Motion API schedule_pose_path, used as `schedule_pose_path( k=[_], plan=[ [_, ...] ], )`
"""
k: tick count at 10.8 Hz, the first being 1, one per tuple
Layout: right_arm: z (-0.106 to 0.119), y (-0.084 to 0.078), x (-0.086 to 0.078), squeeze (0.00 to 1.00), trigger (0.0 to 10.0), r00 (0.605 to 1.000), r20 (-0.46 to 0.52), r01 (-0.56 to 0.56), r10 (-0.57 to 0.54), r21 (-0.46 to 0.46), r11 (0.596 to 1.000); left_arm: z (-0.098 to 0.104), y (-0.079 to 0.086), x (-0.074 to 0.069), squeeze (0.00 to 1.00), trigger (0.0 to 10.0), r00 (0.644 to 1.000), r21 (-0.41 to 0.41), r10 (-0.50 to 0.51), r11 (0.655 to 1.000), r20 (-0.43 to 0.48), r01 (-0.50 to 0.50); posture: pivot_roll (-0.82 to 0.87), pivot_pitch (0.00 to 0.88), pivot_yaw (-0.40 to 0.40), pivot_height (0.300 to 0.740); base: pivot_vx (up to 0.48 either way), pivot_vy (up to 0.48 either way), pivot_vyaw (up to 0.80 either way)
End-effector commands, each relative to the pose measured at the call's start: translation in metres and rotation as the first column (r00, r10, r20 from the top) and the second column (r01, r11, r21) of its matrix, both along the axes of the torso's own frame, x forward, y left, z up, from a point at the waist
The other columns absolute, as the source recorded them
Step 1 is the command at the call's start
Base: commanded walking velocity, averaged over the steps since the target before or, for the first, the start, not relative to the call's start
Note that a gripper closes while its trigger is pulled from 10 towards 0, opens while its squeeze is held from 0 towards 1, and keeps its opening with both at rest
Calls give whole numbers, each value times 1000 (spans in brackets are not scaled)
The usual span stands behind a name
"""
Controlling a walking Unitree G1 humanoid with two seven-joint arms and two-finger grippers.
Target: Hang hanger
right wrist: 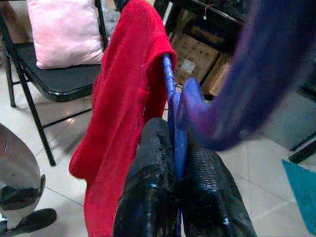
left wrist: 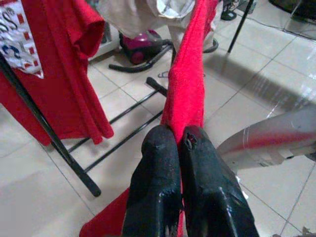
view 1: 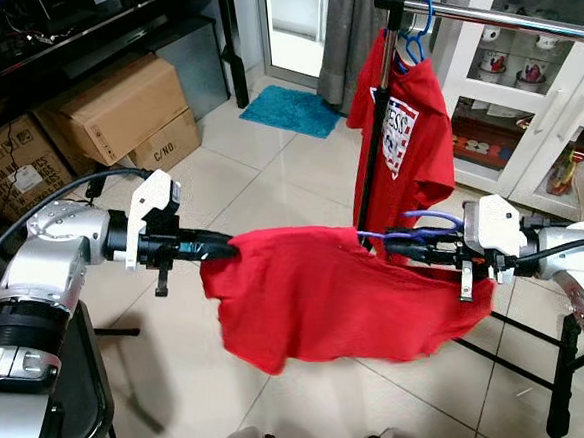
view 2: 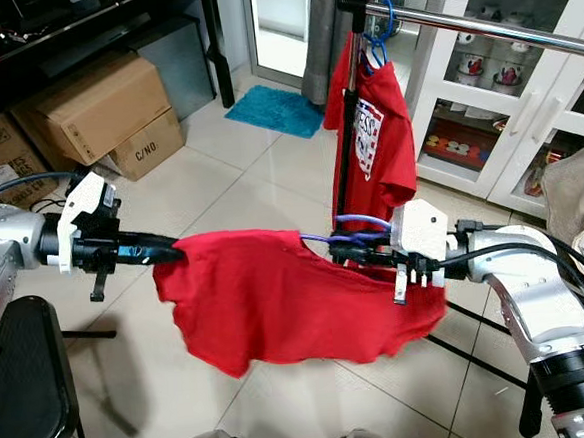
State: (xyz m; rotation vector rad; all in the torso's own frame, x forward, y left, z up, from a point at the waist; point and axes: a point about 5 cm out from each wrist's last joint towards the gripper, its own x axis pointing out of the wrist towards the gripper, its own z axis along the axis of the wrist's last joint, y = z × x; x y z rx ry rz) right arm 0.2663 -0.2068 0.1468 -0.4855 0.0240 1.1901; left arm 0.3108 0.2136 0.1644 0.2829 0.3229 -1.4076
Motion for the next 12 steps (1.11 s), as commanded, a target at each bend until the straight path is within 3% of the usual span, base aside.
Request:
schedule_pose_path(
  k=[1, 5, 8, 9, 10, 12],
  plan=[
    [-5, -36, 4, 0, 0, 986, -30, 164, -166, -39, 986, 16, 35, 1, 0, 0, 989, 37, 137, 990, 48, -139, -55, 0, 42, 740, 0, 0, 0],
    [-19, -59, 1, 0, 0, 960, -86, 262, -266, -51, 964, 42, 50, 13, 0, 0, 940, -119, 303, 951, 159, -286, -55, 0, 45, 740, 0, 0, 0],
    [-17, -58, 2, 0, 0, 965, -64, 255, -255, -19, 967, 18, 46, 9, 0, 0, 946, -21, 280, 960, 163, -280, -54, 0, 51, 740, 0, 0, 0],
    [-10, -53, 2, 0, 0, 972, -36, 233, -233, -8, 972, 11, 41, 11, 0, 10000, 938, -7, 292, 955, 187, -296, -53, 0, 51, 740, 0, 0, 0],
    [-1, -48, 2, 0, 0, 978, -4, 207, -207, -3, 978, 9, 34, 12, 1000, 10000, 939, -42, 300, 954, 169, -298, -53, 0, 52, 740, 0, 0, 0],
    [21, -38, -3, 0, 0, 989, 84, 126, -122, -42, 991, 12, 26, 12, 1000, 10000, 947, -121, 275, 959, 167, -257, -56, 0, 55, 740, 0, 0, 0]
  ],
)
